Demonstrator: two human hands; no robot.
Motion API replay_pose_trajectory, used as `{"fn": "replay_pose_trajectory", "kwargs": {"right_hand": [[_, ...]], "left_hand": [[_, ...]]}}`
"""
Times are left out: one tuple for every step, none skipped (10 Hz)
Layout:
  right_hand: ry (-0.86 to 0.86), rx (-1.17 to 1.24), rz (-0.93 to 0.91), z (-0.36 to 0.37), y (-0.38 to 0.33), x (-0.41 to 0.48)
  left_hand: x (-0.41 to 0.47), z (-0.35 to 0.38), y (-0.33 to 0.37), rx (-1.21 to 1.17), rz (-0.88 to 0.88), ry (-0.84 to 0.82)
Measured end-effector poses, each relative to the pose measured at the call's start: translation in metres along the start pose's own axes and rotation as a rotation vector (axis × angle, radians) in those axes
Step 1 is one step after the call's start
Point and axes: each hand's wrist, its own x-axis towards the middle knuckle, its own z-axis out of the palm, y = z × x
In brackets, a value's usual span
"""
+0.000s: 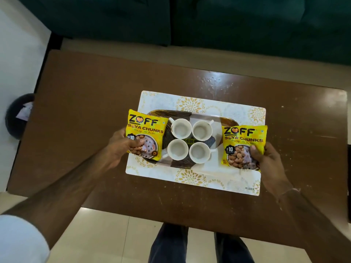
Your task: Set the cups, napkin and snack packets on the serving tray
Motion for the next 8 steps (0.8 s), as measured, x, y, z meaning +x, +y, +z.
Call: {"fn": "replay_pose_trajectory", "kwargs": {"right_hand": [[0.002,-0.020,0.014,-0.001,0.007,-0.002],[-0.009,-0.057,0.000,0.007,0.012,-0.003],[-0.010,-0.128,-0.025,0.017,0.017,-0.005],[0.043,-0.305,-0.046,0.025,0.019,-0.006],[0.092,-0.471,-0.111,0.028,0.017,-0.004],[0.086,-0.565,-0.102,0.028,0.010,-0.002],[0.098,-0.738,-0.110,0.028,-0.002,0.000],[0.105,-0.853,-0.184,0.034,-0.028,-0.001]], "left_hand": [[0.003,0.003,-0.005,0.026,0.015,-0.003],[0.000,0.010,-0.007,0.011,0.065,0.038],[-0.001,0.016,-0.012,0.033,0.121,0.078],[-0.003,0.021,-0.012,0.264,0.194,0.147],[-0.002,0.023,-0.014,0.487,0.299,0.222],[-0.004,0.026,-0.012,0.516,0.274,0.246],[-0.007,0.029,-0.006,0.634,0.270,0.296],[-0.016,0.032,0.011,0.670,0.288,0.285]]}}
